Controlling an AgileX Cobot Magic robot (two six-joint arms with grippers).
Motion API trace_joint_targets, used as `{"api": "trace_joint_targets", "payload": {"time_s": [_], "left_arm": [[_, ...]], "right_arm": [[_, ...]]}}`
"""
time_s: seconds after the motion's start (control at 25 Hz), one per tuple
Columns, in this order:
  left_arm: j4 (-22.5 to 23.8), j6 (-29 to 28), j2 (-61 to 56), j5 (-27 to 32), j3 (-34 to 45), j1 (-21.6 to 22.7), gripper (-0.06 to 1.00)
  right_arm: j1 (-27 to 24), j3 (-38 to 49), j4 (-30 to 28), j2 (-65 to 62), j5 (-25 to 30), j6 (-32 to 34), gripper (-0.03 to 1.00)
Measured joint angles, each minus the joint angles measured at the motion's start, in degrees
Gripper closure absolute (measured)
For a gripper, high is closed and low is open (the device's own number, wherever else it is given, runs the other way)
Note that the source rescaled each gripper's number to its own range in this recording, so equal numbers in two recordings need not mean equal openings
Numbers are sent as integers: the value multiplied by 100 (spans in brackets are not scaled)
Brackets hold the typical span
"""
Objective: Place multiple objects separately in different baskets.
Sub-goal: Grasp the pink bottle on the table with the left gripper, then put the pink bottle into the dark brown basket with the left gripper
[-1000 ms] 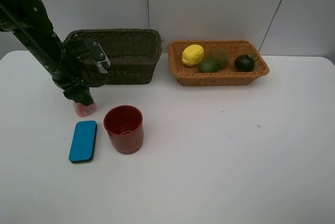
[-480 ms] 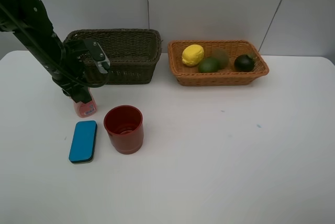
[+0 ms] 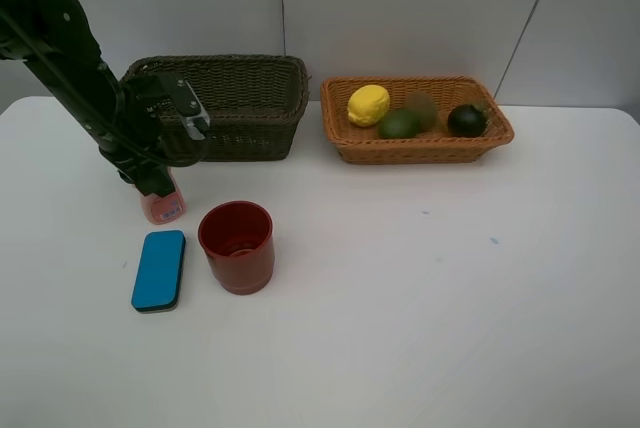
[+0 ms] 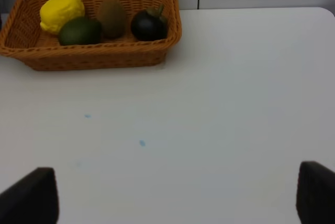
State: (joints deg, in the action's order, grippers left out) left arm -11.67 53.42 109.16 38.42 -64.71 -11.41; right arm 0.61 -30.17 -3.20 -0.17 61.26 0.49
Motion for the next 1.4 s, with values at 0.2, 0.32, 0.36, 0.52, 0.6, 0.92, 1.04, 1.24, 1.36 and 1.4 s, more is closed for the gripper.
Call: {"api": "trace_joint_targets", "payload": {"time_s": [0.2,0.32,0.36,0.52,0.6,0.92,1.04,1.24,1.36,1.4], "left_arm": [[8,0,-467,315,0,0,52],[14,0,-902,538,0,0,52],[14,0,-1040,578,0,0,52],[14,0,-1682,618,0,0,52],[14,0,-1969,535,0,0,52],[31,-788,-2243,100,-484,0,52],[188,-1634,-2237,-4,-888,0,52],[654,-3515,-1843,158,-1723,0,52],[1068,-4579,-1404,373,-2264,0,52],[1219,-4875,-1232,503,-2461,0,52]], "right_arm": [[0,0,0,0,0,0,-3],[0,0,0,0,0,0,-3],[0,0,0,0,0,0,-3],[0,0,0,0,0,0,-3],[0,0,0,0,0,0,-3],[0,0,0,0,0,0,-3],[0,0,0,0,0,0,-3],[0,0,0,0,0,0,-3],[0,0,0,0,0,0,-3],[0,0,0,0,0,0,-3]]}}
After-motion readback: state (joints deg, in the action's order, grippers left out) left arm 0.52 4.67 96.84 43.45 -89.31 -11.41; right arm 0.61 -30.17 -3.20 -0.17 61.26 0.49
